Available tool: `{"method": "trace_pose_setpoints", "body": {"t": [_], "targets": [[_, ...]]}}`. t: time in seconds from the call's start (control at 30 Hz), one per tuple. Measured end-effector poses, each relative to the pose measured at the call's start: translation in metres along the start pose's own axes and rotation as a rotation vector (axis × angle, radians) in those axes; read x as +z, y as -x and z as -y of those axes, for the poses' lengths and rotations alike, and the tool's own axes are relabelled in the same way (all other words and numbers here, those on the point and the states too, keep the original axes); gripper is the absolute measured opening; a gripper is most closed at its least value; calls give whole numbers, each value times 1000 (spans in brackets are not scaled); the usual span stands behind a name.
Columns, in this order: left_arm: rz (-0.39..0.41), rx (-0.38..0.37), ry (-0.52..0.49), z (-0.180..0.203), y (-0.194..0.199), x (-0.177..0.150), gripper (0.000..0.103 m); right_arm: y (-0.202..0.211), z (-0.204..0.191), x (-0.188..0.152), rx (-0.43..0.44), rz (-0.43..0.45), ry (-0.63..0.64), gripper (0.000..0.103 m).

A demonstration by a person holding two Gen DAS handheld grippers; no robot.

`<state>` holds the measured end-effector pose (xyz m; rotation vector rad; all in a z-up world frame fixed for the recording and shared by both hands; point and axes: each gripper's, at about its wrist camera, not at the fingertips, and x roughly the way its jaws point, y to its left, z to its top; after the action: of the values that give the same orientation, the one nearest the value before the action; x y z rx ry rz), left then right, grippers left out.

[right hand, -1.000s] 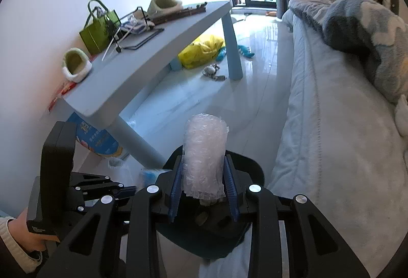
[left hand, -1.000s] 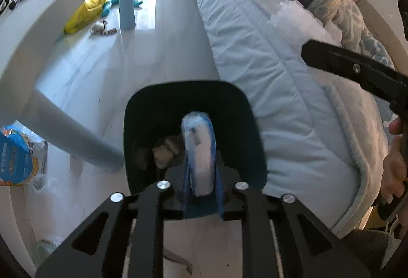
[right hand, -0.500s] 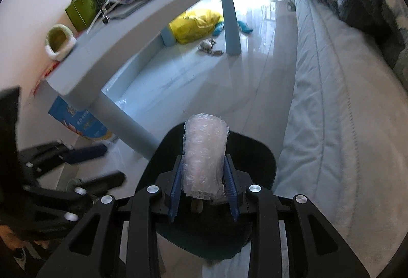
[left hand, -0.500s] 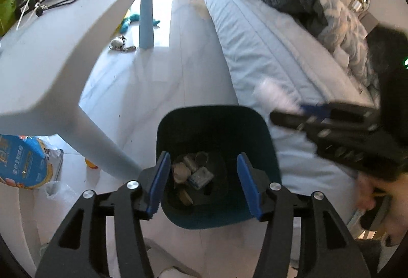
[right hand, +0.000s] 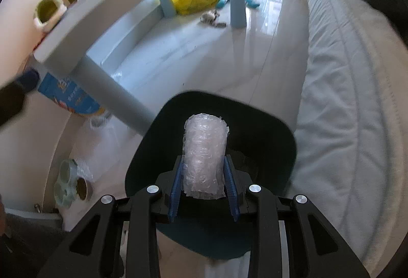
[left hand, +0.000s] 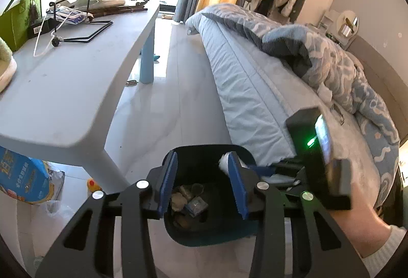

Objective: Collect trash
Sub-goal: 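Open the left tool to drop the packet while the right tool drops the bubble wrap roll, then move both open tools back over the sock and black packet on the bed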

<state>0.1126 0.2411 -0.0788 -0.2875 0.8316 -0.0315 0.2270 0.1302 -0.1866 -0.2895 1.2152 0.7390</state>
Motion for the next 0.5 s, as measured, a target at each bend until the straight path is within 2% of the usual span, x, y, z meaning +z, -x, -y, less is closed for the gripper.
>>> {"method": "trace_pose_setpoints", "body": {"t": [0.17, 0.27, 0.3, 0.43, 0.5], "targets": [[11, -8, 23, -6, 5, 5, 42, -16, -13, -6, -27, -66, 61, 36], [9, -4, 28, -8, 6, 9, 41, -18, -16, -8, -33, -79, 81, 54], [19, -4, 26, -8, 7, 9, 41, -17, -17, -8, -31, -77, 79, 58], [45, 26, -8, -2, 13, 12, 42, -6, -15, -7, -31, -42, 71, 62], [52, 45, -21, 1, 15, 13, 50, 7, -13, -6, -24, -6, 59, 64]]}}
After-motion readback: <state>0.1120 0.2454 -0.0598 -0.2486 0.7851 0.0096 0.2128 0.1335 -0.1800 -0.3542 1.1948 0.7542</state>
